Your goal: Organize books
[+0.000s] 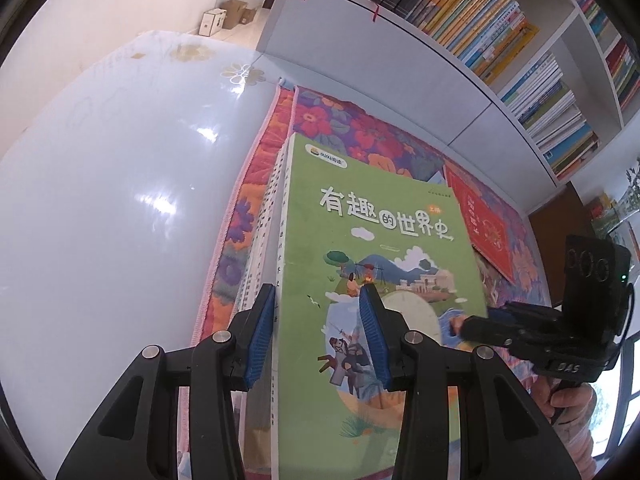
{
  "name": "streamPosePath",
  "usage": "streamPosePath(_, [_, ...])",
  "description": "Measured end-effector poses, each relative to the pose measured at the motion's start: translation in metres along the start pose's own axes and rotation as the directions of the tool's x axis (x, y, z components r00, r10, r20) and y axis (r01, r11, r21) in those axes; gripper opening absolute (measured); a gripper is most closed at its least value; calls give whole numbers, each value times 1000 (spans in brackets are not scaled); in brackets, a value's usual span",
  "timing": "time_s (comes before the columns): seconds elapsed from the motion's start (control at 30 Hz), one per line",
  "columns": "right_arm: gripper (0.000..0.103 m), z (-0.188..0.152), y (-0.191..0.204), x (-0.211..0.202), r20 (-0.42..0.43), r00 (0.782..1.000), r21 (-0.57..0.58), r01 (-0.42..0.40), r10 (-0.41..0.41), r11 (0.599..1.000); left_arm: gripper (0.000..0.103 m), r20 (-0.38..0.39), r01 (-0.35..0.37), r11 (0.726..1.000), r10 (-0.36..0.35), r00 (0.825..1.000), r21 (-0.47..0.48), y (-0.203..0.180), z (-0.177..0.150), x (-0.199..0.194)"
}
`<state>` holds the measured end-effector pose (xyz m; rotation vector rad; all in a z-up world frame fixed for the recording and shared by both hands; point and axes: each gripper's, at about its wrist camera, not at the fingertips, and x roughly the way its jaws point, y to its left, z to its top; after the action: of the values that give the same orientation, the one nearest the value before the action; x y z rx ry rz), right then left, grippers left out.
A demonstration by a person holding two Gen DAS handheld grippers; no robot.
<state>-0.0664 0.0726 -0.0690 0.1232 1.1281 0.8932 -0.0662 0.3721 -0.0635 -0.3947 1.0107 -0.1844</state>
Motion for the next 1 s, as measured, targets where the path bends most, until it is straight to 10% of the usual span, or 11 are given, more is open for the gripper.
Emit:
streamPosePath(0.3, [36,-2,7,6,-22,998,2,56,-56,998,38,18,-30,1000,29,999,5,-1,5,2])
streamPosePath(0.47, [62,-1,13,13,-73,994,10,87,-86,996,39,58,-60,998,60,997,8,-7,8,-7])
streamPosePath(1.0, [78,4,35,29,-153,969,-65,185,-193,981,39,131,-157,987,159,979,-25,-28,2,-34])
